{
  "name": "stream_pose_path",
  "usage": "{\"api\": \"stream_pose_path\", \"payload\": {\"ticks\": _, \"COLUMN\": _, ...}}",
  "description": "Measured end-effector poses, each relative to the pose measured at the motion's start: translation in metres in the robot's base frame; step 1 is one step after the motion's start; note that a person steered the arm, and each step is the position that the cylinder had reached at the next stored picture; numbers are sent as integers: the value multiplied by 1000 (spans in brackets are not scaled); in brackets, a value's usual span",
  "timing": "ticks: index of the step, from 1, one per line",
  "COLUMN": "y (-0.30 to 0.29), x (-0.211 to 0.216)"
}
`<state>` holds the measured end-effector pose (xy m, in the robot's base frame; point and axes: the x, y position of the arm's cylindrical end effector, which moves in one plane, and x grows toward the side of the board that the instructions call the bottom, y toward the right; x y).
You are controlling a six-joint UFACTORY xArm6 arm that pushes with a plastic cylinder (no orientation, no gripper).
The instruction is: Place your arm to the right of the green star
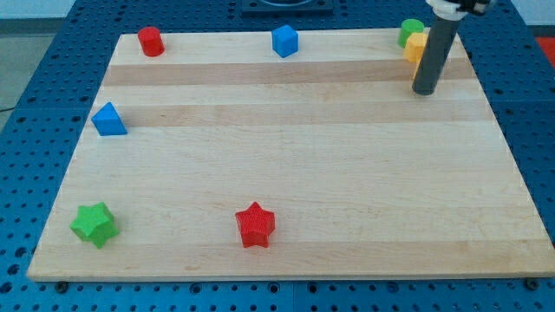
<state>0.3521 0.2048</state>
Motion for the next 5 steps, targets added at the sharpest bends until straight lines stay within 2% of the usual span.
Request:
{"api": "stream_pose_path", "payload": {"ticks": 2, "y": 21, "x": 9}}
{"api": "stream_pose_path", "payload": {"ticks": 5, "y": 24, "x": -35}}
